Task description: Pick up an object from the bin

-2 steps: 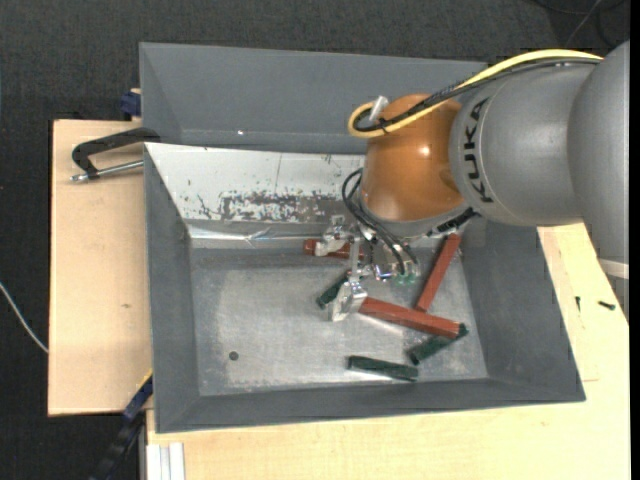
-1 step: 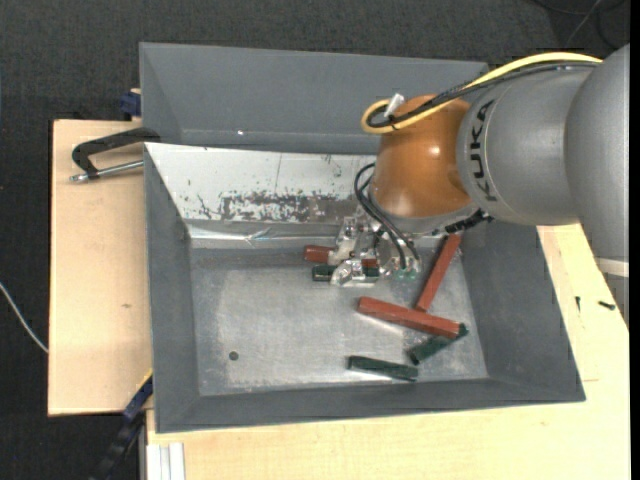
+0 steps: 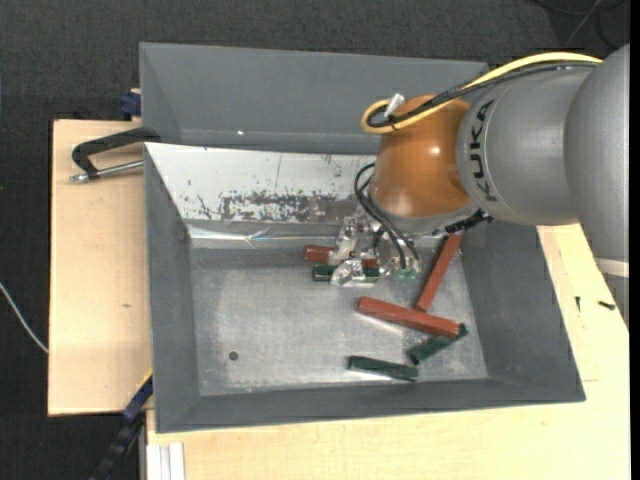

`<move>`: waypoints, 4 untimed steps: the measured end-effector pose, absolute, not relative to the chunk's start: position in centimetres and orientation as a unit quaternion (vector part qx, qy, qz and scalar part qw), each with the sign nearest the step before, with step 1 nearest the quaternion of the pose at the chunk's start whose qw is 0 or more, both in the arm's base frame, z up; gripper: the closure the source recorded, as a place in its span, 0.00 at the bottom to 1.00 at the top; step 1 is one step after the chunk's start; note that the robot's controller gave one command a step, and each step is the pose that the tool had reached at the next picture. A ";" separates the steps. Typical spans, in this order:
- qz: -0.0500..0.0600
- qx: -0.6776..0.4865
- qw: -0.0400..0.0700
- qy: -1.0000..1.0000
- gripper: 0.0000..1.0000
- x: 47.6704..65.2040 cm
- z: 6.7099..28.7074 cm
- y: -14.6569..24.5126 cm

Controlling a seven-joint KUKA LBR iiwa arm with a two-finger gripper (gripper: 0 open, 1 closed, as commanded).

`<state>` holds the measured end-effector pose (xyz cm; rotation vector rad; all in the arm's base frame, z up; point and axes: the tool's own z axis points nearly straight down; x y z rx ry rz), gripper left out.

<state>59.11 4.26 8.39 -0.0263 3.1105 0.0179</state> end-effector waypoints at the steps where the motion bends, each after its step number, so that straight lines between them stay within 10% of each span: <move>1: 0.001 -0.007 0.000 1.000 1.00 58.3 12.1 4.4; 4: 0.001 0.019 0.006 1.000 1.00 59.2 22.3 3.9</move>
Offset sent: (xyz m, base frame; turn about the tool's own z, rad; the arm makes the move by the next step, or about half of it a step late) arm -0.0127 -0.0136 0.0708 0.0566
